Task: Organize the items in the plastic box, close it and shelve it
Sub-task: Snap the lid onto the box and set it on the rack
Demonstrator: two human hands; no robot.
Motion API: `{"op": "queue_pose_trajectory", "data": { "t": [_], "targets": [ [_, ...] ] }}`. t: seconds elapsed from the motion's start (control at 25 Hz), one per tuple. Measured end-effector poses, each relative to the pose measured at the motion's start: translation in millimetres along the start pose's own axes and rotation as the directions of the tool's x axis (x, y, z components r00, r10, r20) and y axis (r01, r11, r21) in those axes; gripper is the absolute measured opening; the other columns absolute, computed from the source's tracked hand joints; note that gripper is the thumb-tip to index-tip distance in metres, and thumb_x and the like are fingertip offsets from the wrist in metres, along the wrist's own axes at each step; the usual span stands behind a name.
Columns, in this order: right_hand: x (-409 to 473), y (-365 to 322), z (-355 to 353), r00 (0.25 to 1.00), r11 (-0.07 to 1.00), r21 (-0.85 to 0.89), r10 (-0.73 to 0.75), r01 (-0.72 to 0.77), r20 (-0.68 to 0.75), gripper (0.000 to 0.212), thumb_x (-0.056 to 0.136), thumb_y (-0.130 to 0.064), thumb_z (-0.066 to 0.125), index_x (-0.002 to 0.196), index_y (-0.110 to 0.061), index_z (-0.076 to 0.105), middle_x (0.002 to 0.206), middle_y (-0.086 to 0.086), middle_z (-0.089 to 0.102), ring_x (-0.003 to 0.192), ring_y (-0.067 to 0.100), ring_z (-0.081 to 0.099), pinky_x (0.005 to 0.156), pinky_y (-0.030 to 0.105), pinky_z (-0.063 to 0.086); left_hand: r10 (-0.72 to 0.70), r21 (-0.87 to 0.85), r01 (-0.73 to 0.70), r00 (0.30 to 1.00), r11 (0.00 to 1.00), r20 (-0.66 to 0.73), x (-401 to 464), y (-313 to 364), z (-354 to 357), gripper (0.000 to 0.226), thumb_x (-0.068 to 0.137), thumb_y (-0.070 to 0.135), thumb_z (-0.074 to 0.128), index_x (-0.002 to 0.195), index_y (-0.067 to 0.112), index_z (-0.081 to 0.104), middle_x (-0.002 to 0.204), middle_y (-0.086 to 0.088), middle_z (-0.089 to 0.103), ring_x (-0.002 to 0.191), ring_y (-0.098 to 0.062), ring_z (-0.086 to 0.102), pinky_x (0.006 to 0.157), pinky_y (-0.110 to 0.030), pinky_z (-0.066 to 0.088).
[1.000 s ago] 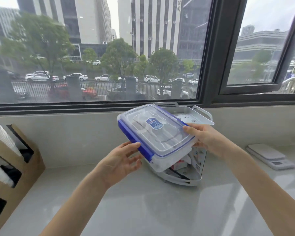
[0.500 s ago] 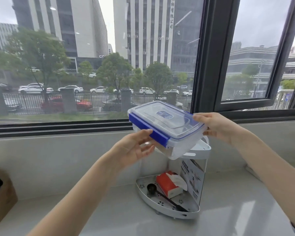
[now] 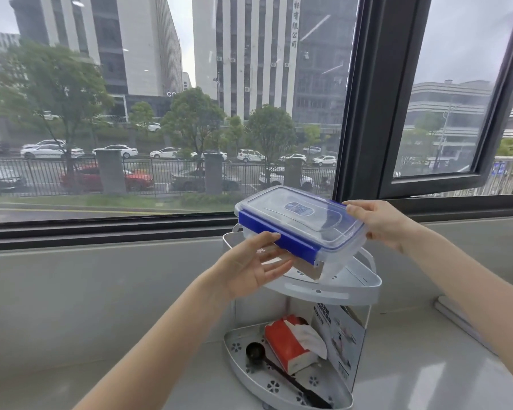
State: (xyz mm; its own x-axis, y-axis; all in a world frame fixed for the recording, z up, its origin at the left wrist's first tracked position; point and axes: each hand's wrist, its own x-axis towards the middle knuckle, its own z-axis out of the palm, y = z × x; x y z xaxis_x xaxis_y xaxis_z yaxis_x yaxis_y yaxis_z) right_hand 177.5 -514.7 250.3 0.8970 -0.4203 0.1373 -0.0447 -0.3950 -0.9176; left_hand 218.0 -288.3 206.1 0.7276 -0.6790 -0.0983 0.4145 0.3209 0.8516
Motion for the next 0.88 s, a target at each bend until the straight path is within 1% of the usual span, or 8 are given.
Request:
{"op": "queue_pose_trajectory", "data": {
  "t": [0.12, 0.16, 0.32, 0.48, 0.56, 0.68, 0.8, 0.88],
  "targets": [
    [13, 7, 7, 1.0, 1.0, -0.023, 0.017, -0.017, -0.002, 0.034, 0.096, -0.019, 0.044, 0.127, -0.007, 0.053, 0.103, 0.008, 0.054, 0.086, 0.021, 0.047, 0.069, 0.027, 0.039, -0.007, -0.023, 0.007, 1.0, 1.0, 0.017, 6, -4, -7, 0.015, 0.081, 0.009, 0.057, 0.095, 0.007, 0.054, 0.09, -0.015, 0.064, 0.071, -0.023, 0.07, 0.065, -0.029, 0.059],
    [17, 8, 9, 1.0, 0.999, -0.032, 0.017, -0.017, 0.001, 0.034, 0.096, -0.02, 0.044, 0.126, -0.007, 0.053, 0.103, 0.008, 0.054, 0.089, 0.022, 0.046, 0.07, 0.028, 0.04, -0.004, -0.026, 0.004, 1.0, 1.0, 0.019, 7, -3, -8, 0.013, 0.081, 0.009, 0.057, 0.094, 0.007, 0.053, 0.09, -0.015, 0.064, 0.07, -0.023, 0.07, 0.065, -0.029, 0.059],
    [25, 12, 15, 1.0, 0.997, -0.081, 0.02, -0.019, 0.009, 0.034, 0.096, -0.021, 0.042, 0.126, -0.009, 0.054, 0.104, 0.008, 0.056, 0.089, 0.024, 0.045, 0.077, 0.034, 0.04, -0.021, -0.04, 0.021, 1.0, 0.999, 0.005, 9, -6, -11, 0.019, 0.082, 0.008, 0.056, 0.101, 0.004, 0.051, 0.09, -0.017, 0.065, 0.067, -0.024, 0.071, 0.064, -0.03, 0.059],
    [25, 18, 16, 0.999, 0.991, -0.13, 0.032, -0.027, 0.04, 0.034, 0.097, -0.021, 0.041, 0.127, -0.01, 0.053, 0.106, 0.007, 0.055, 0.09, 0.023, 0.045, 0.08, 0.033, 0.038, -0.026, -0.034, 0.026, 1.0, 0.999, 0.0, 8, -13, -13, 0.027, 0.084, 0.007, 0.054, 0.11, 0.004, 0.049, 0.092, -0.019, 0.065, 0.067, -0.024, 0.071, 0.065, -0.03, 0.059],
    [25, 23, 17, 0.999, 0.986, -0.168, 0.021, -0.013, 0.044, 0.035, 0.097, -0.019, 0.041, 0.128, -0.008, 0.052, 0.108, 0.007, 0.054, 0.093, 0.022, 0.045, 0.081, 0.032, 0.038, -0.024, -0.033, 0.024, 1.0, 0.999, -0.004, 6, -15, -14, 0.029, 0.083, 0.008, 0.055, 0.111, 0.005, 0.049, 0.094, -0.02, 0.065, 0.071, -0.025, 0.071, 0.066, -0.03, 0.059],
    [27, 27, 19, 0.998, 0.953, -0.3, -0.055, 0.05, -0.009, 0.035, 0.095, -0.018, 0.044, 0.126, -0.008, 0.056, 0.105, 0.006, 0.055, 0.097, 0.021, 0.048, 0.085, 0.03, 0.038, -0.048, -0.015, 0.048, 0.999, 0.999, 0.004, 4, -15, -14, 0.023, 0.084, 0.01, 0.054, 0.107, 0.007, 0.051, 0.1, -0.022, 0.064, 0.082, -0.029, 0.068, 0.068, -0.032, 0.059],
    [26, 25, 23, 0.996, 0.913, -0.406, -0.067, 0.039, -0.055, 0.033, 0.094, -0.022, 0.045, 0.123, -0.013, 0.059, 0.124, 0.009, 0.061, 0.117, 0.028, 0.051, 0.101, 0.035, 0.038, -0.068, 0.005, 0.068, 0.998, 0.998, 0.013, 1, -16, -13, 0.022, 0.085, 0.011, 0.052, 0.107, 0.007, 0.052, 0.107, -0.024, 0.063, 0.088, -0.031, 0.067, 0.069, -0.032, 0.059],
    [24, 24, 26, 0.995, 0.896, -0.443, -0.056, 0.015, -0.077, 0.033, 0.095, -0.022, 0.043, 0.123, -0.014, 0.059, 0.13, 0.01, 0.059, 0.122, 0.03, 0.048, 0.104, 0.035, 0.036, -0.082, 0.015, 0.082, 0.996, 0.997, 0.019, 0, -16, -14, 0.028, 0.086, 0.012, 0.052, 0.112, 0.004, 0.05, 0.111, -0.024, 0.063, 0.086, -0.03, 0.069, 0.07, -0.032, 0.059]
  ]
}}
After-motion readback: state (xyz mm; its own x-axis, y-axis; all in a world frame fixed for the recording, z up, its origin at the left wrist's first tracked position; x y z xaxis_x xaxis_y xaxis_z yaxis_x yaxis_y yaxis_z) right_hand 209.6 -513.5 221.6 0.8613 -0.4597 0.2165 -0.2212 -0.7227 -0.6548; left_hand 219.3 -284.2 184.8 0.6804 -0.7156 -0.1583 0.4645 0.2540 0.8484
